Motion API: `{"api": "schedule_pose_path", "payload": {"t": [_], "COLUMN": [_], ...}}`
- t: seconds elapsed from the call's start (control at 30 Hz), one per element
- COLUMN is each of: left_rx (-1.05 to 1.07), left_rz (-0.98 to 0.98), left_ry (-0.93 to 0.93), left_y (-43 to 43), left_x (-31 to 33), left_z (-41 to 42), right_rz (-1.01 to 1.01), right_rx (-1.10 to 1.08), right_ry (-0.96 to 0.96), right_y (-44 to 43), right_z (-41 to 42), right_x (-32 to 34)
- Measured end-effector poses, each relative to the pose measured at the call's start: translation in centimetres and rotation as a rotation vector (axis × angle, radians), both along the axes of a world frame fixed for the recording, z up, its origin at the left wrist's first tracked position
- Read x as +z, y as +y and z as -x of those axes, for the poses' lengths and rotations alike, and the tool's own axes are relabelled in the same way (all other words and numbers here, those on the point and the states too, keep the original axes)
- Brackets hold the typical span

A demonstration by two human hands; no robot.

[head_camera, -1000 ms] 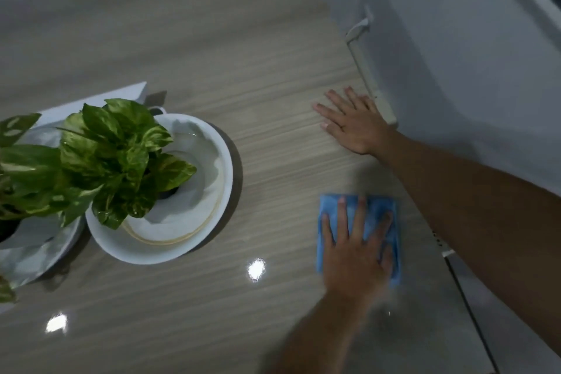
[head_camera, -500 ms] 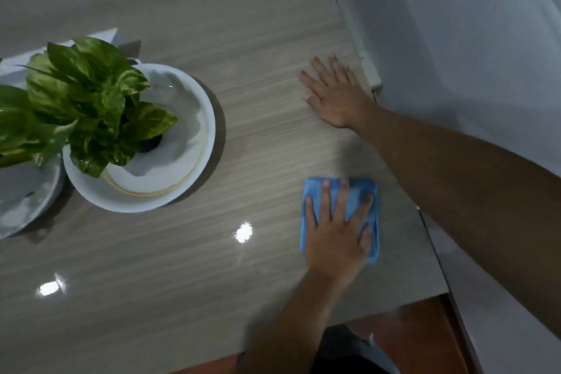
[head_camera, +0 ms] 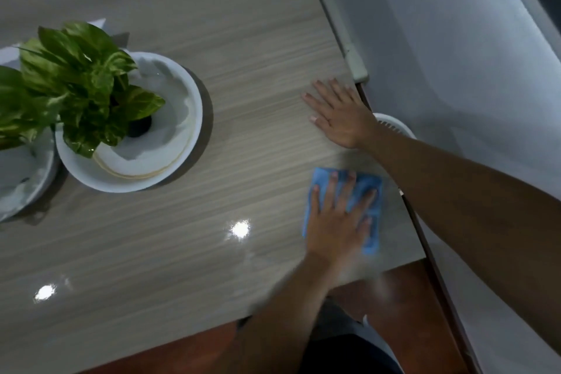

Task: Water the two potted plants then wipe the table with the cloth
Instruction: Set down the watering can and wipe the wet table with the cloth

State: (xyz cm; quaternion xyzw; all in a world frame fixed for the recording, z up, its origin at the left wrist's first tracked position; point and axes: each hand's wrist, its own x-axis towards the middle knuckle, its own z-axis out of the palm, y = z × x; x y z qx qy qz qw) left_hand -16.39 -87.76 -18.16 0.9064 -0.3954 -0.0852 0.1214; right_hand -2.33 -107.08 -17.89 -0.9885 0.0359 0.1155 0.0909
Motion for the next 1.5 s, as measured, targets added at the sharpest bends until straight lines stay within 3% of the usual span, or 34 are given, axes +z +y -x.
{"api": "schedule_pose_path", "payload": {"t": [0.1, 0.2, 0.3, 0.4, 0.5, 0.6, 0.7, 0.8, 0.9, 0.97, 1.03, 1.1, 1.2, 1.3, 1.37, 1.43, 1.5], "left_rx": [0.196, 0.345, 0.136, -0.002, 0.369, 0.653, 0.493, 0.313, 0.612, 0.757, 0.738, 0.590, 0.383, 0.633, 0.761, 0.738, 0.556], "left_rz": [-0.104, -0.124, -0.050, -0.015, -0.145, -0.130, -0.139, -0.099, -0.127, -0.116, -0.104, -0.064, -0.080, -0.127, -0.111, -0.116, -0.109], "left_ry": [-0.099, -0.077, 0.051, 0.029, -0.086, -0.167, -0.052, -0.034, -0.125, -0.165, -0.159, -0.068, -0.052, -0.106, -0.140, -0.119, -0.052], "left_y": [6.5, 10.8, 7.4, 6.7, 14.3, 20.0, 17.6, 17.4, 23.6, 26.7, 25.8, 23.6, 23.4, 29.7, 33.4, 32.6, 28.9], "left_x": [-0.4, 0.6, 0.6, 0.3, -0.4, 0.3, 0.5, 0.0, -0.4, -0.2, -0.1, -0.1, -0.5, -0.6, -0.4, 0.0, 0.1], "left_z": [-4.1, -1.1, 5.1, 1.4, -5.9, -5.0, 0.4, -4.0, -9.5, -8.3, -4.6, -2.7, -7.5, -11.8, -10.3, -5.8, -1.2], "right_rz": [0.000, 0.001, 0.018, 0.047, 0.060, 0.032, -0.030, -0.041, -0.042, -0.035, -0.009, 0.000, -0.018, -0.019, -0.034, -0.045, -0.030], "right_rx": [-0.001, -0.012, -0.040, -0.065, -0.052, -0.046, -0.030, 0.040, 0.048, 0.038, 0.020, 0.002, -0.006, -0.009, -0.035, -0.070, -0.098], "right_ry": [-0.029, -0.016, 0.022, -0.012, -0.092, -0.076, -0.091, -0.110, -0.096, -0.076, -0.064, -0.072, -0.167, -0.218, -0.211, -0.214, -0.213], "right_y": [0.1, 0.4, 0.8, 1.2, 2.7, 5.9, 10.9, 15.5, 18.6, 19.9, 20.8, 21.4, 21.5, 21.8, 22.2, 22.7, 23.3], "right_z": [1.2, 1.5, 1.1, 1.5, 2.9, 3.4, 3.1, 3.0, 3.2, 3.8, 4.3, 4.4, 4.4, 4.4, 4.4, 4.4, 4.4], "right_x": [0.2, 0.3, 0.1, 0.0, 0.1, 0.6, 0.9, 0.7, 0.4, 0.1, -0.3, -0.7, -0.9, -1.0, -0.8, -0.7, -0.7]}}
